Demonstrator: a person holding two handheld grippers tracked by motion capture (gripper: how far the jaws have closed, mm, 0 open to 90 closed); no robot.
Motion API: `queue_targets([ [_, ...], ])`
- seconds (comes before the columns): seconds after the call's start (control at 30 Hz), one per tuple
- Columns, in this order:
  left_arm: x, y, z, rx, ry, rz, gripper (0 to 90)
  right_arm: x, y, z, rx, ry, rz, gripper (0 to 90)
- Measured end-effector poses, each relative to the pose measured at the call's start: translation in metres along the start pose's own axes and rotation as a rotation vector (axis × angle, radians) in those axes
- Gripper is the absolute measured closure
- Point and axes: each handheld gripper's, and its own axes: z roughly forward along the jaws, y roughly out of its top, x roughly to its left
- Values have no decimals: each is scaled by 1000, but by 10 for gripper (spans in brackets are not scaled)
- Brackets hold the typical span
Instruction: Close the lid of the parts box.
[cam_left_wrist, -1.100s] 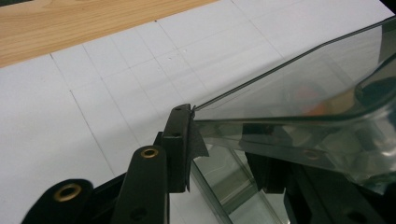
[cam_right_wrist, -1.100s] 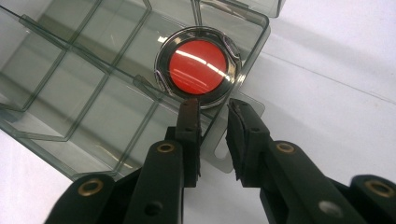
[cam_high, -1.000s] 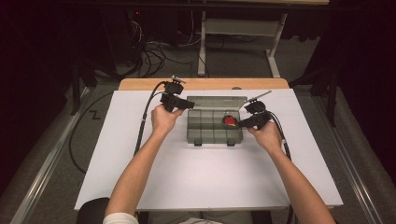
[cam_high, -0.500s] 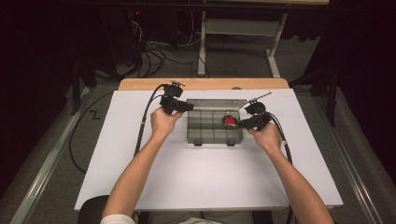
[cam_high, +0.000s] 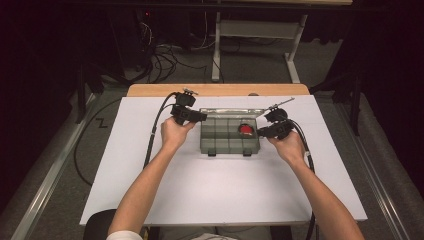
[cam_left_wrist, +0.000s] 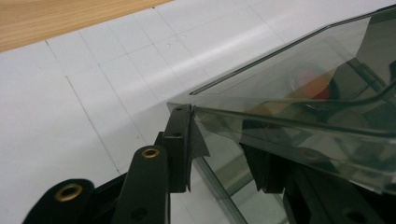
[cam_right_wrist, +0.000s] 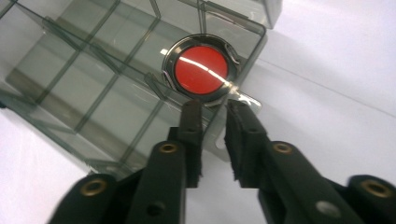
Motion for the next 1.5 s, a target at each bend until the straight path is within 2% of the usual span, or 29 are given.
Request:
queue_targets([
  [0.17,-1,-3,0,2,1,10,631,-4,0,-12,-32,-2,0,900],
  [0.57,-3,-10,2,21,-6,26,629,-10,3,-36,-129,2,13,900],
  [0.67,-3,-12,3,23,-9,25,627,-9,4,-38,-133,6,5,900],
  [0.83,-3,-15,5,49,-4,52,610,-5,4,-40,-142,17,-3,900],
  [1.13,2,-20,-2,58,-6,41,587,-5,2,-42,-145,30,-2,900],
  [1.5,9,-30,-12,50,-35,4,719,-2,-2,-41,-140,49,-24,900],
])
